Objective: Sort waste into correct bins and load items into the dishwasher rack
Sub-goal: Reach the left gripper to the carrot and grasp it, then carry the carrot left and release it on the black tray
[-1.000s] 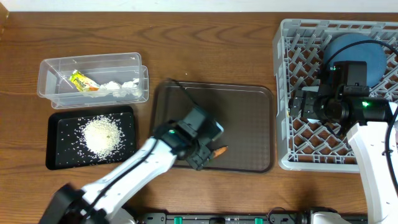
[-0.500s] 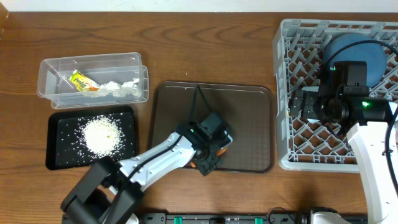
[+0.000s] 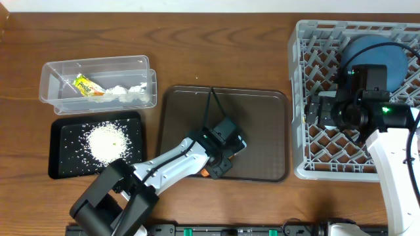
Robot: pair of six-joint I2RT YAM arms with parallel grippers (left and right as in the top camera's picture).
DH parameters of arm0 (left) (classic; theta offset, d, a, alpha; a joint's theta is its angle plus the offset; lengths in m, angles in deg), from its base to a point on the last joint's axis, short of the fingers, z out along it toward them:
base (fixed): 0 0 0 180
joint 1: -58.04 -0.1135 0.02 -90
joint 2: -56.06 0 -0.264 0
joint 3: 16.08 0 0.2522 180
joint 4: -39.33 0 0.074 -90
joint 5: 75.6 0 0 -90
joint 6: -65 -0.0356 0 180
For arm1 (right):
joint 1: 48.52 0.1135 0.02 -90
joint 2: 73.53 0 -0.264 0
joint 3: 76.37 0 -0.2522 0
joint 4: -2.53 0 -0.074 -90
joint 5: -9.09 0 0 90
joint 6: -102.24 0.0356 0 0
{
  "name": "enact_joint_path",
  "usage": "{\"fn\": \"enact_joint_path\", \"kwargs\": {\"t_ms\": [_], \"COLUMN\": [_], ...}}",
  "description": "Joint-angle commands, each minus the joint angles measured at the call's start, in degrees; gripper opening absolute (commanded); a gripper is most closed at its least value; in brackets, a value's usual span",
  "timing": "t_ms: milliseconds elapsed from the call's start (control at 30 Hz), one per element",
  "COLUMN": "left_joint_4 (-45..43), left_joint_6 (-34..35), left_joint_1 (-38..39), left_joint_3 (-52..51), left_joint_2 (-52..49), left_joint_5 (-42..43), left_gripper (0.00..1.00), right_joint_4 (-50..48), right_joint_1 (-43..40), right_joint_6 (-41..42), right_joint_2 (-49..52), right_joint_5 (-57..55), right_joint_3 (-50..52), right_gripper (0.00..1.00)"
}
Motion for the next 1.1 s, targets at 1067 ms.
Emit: {"fn": "enact_joint_path", "kwargs": {"t_ms": [1067], "left_joint_4": [2.5], "left_joint_6": [30.3], "left_joint_1": [-58.5], "left_joint_3": [-0.5], "left_joint_2": [19.2], "left_joint_5": [-15.0], "left_gripper": [0.07], "right_joint_4": [0.6], "right_joint_1": [-0.5], "right_joint_6": [-0.6], "right_joint_2": [0.0], "right_joint_5": [-0.6], "right_joint_3": [-0.6], "right_gripper": [0.99]}}
